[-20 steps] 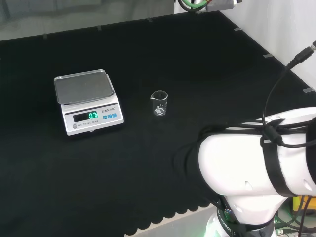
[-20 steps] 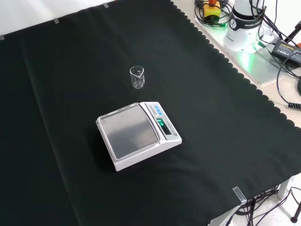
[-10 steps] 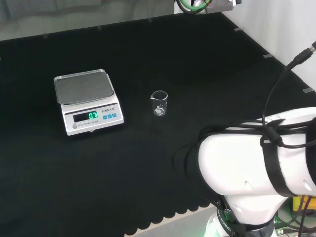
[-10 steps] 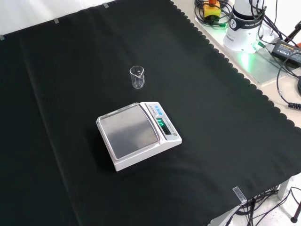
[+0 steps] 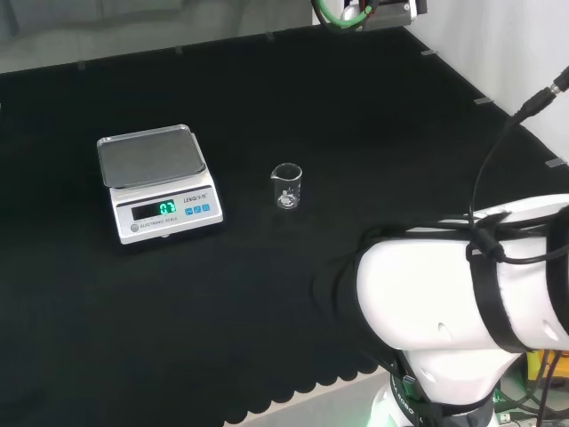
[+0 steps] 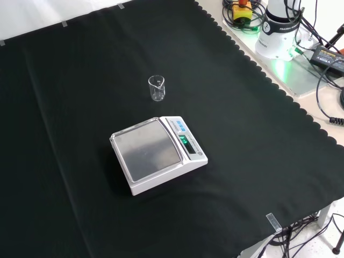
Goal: Pick up the beaker.
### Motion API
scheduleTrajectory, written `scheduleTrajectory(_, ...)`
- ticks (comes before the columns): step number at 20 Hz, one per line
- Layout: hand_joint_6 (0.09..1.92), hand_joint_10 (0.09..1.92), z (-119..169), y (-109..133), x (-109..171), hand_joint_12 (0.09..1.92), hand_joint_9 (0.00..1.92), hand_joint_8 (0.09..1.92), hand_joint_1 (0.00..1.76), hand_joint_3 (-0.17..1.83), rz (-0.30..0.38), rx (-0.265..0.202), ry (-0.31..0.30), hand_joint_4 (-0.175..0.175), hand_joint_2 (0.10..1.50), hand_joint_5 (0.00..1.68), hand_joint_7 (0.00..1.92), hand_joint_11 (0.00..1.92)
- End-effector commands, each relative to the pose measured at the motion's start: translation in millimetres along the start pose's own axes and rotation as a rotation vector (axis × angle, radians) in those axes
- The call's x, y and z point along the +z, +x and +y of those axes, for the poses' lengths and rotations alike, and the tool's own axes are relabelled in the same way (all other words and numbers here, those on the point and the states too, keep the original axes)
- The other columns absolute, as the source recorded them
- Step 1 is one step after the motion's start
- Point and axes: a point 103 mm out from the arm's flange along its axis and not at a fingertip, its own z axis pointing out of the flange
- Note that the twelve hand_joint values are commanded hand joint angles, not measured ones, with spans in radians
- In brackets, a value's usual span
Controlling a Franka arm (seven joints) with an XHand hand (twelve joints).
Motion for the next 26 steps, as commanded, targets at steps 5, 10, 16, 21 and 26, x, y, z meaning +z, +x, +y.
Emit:
scheduleTrajectory(5, 0.09, 0.88, 38.2, 9.7, 53.0, 1.54, 0.24, 0.78, 0.27, 0.26, 0.022, 0.005, 0.013, -0.047, 0.91, 0.19, 0.05, 0.12)
scheduleTrajectory(10, 0.09, 0.89, 57.3, 15.5, 81.4, 1.54, 0.26, 0.8, 0.28, 0.26, 0.023, 0.002, 0.026, -0.047, 0.91, 0.21, 0.06, 0.13)
scheduleTrajectory(16, 0.09, 0.88, 72.6, 18.8, 125.9, 1.54, 0.26, 0.8, 0.29, 0.26, 0.018, 0.03, 0.038, -0.05, 0.91, 0.23, 0.07, 0.14)
scheduleTrajectory(21, 0.09, 0.88, 76.4, 15.5, 156.0, 1.54, 0.27, 0.81, 0.3, 0.26, 0.034, 0.045, 0.074, -0.057, 0.91, 0.27, 0.07, 0.14)
scheduleTrajectory(26, 0.09, 0.88, 76.3, 15.6, 181.9, 1.53, 0.27, 0.81, 0.31, 0.26, 0.048, 0.037, 0.115, -0.06, 0.91, 0.27, 0.08, 0.15)
